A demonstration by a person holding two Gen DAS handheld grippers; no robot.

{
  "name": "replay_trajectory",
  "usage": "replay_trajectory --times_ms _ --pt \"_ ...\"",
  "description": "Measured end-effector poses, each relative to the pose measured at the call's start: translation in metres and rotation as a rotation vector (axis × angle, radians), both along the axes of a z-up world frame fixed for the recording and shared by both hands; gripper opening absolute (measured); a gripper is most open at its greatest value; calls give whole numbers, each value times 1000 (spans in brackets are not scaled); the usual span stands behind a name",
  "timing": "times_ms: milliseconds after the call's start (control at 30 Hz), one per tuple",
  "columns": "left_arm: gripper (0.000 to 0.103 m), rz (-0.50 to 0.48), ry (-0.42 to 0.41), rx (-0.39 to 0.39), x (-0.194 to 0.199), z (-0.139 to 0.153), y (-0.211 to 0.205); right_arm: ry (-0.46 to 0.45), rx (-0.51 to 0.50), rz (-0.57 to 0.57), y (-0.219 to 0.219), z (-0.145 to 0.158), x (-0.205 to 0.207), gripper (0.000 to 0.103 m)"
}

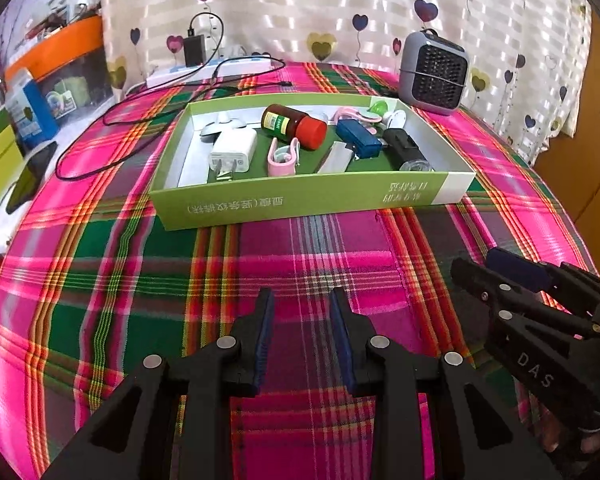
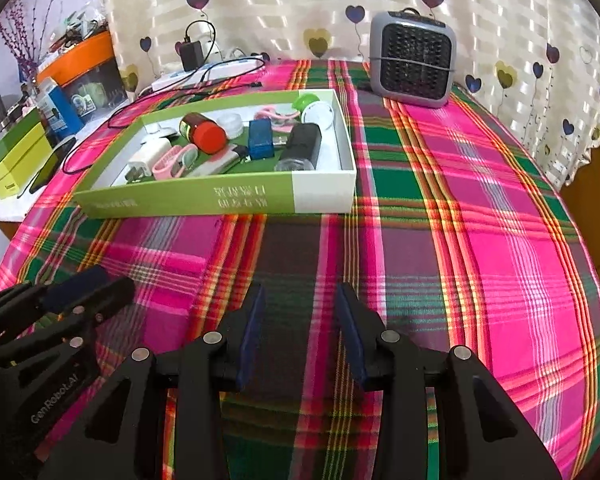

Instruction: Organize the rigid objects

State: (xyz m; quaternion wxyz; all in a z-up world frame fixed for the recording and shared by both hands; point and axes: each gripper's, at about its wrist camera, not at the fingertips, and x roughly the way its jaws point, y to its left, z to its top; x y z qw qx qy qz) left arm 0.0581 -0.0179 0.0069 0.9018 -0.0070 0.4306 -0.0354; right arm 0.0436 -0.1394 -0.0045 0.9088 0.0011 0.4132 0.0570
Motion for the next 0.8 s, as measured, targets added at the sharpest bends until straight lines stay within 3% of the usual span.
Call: replay_trajectory --times_ms 300,433,800 --pt "28 20 -6 82 -3 -1 -12 3 -36 0 4 -1 -4 44" --pt "30 23 -4 41 -2 -1 -6 3 -40 1 4 -1 -2 44" --pt "31 19 -6 55 -2 -1 -9 3 -41 1 4 -1 -2 44"
